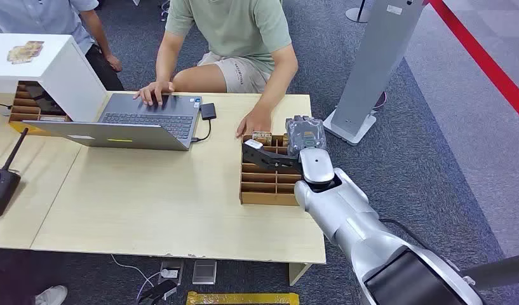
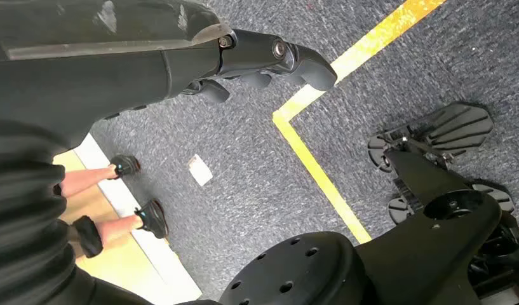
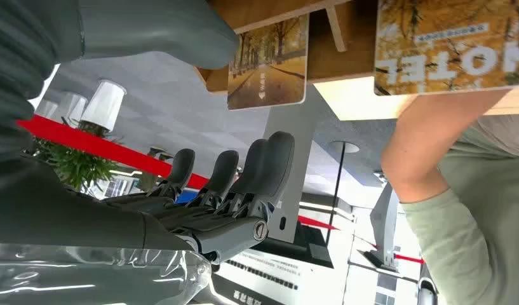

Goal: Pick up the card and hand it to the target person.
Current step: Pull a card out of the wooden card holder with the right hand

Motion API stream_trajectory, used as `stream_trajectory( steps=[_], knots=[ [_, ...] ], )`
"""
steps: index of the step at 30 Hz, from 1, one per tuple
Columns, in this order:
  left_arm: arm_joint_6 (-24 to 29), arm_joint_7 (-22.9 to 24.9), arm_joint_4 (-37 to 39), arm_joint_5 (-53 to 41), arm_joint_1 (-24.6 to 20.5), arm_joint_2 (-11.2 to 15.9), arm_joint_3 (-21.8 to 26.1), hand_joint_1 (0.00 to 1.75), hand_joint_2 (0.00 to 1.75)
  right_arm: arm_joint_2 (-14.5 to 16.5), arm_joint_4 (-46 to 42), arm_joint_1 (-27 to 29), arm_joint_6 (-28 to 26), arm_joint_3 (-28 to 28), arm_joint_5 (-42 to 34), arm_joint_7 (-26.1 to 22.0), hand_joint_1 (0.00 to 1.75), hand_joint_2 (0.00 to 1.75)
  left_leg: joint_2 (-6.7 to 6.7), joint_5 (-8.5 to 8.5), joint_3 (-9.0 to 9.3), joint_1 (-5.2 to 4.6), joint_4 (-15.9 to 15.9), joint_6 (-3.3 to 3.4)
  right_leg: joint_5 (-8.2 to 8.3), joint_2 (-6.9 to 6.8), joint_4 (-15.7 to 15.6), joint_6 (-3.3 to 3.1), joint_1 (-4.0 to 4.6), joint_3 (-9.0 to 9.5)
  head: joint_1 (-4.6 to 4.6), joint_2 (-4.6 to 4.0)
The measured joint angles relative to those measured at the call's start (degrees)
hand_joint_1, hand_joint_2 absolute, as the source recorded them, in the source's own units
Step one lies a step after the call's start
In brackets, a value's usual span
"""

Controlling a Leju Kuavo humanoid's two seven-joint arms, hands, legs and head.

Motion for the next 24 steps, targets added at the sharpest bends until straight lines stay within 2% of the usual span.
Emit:
stream_trajectory(
  steps=[13,24],
  knots=[
    [0.4,0.0,0.0,0.4,0.9,-0.2,0.7,0.0,1.75,1.1,0.0,-0.1,1.6,0.0,-0.4,0.6,0.68,1.75,0.01,0.0,0.0,0.0,0.0,0.0,0.0,0.0,0.0,0.0,0.0,0.0,0.01,0.0],
    [0.0,0.3,0.0,0.3,0.6,-0.2,0.7,0.0,1.75,0.8,0.5,0.4,3.2,0.0,-0.8,2.8,0.67,1.75,0.01,0.0,0.01,0.0,0.0,0.0,0.0,0.0,0.0,0.0,0.0,-0.01,0.0,0.01]
  ],
)
